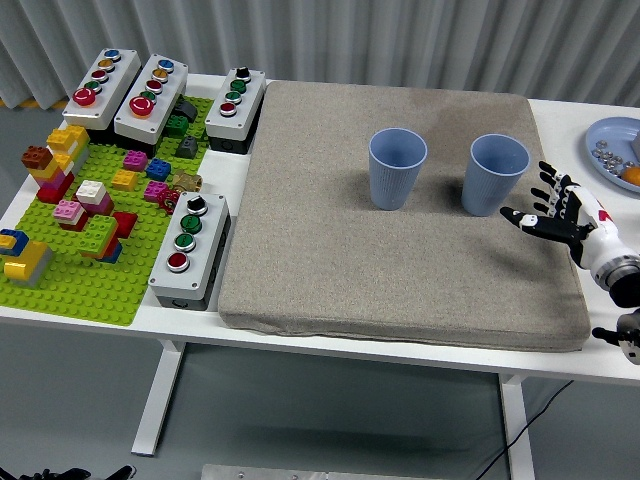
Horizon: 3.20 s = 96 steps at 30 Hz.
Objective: Pick cup pour cup place
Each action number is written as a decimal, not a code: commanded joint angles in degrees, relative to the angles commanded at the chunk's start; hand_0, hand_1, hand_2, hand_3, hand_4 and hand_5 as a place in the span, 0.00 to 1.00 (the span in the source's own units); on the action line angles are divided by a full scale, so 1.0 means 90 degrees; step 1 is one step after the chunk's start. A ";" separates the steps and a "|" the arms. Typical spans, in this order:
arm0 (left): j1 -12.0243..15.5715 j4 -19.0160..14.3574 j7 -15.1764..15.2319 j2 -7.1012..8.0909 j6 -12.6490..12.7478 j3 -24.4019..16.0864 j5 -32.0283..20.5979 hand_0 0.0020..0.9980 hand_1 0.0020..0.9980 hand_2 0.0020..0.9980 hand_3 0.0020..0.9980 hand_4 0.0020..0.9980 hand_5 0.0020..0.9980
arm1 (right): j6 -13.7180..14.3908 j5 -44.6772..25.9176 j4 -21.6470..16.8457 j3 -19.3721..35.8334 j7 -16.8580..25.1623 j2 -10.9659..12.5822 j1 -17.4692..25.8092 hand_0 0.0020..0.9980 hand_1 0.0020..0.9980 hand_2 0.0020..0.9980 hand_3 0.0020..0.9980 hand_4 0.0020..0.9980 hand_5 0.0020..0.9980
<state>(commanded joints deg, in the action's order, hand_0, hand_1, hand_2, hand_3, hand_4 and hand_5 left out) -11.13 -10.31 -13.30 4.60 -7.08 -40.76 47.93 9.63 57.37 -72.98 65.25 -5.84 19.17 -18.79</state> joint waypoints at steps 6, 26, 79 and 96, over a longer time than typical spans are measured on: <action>-0.0018 0.0000 -0.0002 0.0003 -0.0002 -0.0074 0.0066 0.77 0.76 0.81 0.64 0.50 0.98 | 0.0058 -0.0012 -0.0231 0.0145 -0.0014 0.0043 0.0131 0.95 0.93 1.00 1.00 0.90 0.27; -0.0125 0.0000 0.0031 0.0019 -0.0003 0.0178 -0.0186 0.77 0.76 0.80 0.64 0.51 0.98 | 0.1443 -0.2399 0.0996 0.0837 0.1256 -0.0768 -0.1831 0.85 0.74 0.71 0.72 0.84 0.94; -0.0040 0.0000 0.0053 0.0006 0.0011 0.0291 -0.0327 0.77 0.76 0.80 0.64 0.50 0.97 | 0.1599 -0.1828 0.1246 0.1302 0.2570 -0.1312 -0.1871 0.96 0.84 0.87 0.85 0.79 0.89; -0.0064 0.0000 0.0050 0.0003 -0.0004 0.0304 -0.0327 0.77 0.76 0.80 0.64 0.50 0.97 | 0.1547 -0.1893 0.1218 0.1337 0.2548 -0.1288 -0.1872 0.96 0.84 0.86 0.85 0.79 0.87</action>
<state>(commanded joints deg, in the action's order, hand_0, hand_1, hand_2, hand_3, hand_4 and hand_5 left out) -11.70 -10.31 -12.85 4.62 -7.12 -38.03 44.98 23.55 40.33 -62.02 77.28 17.10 7.57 -35.63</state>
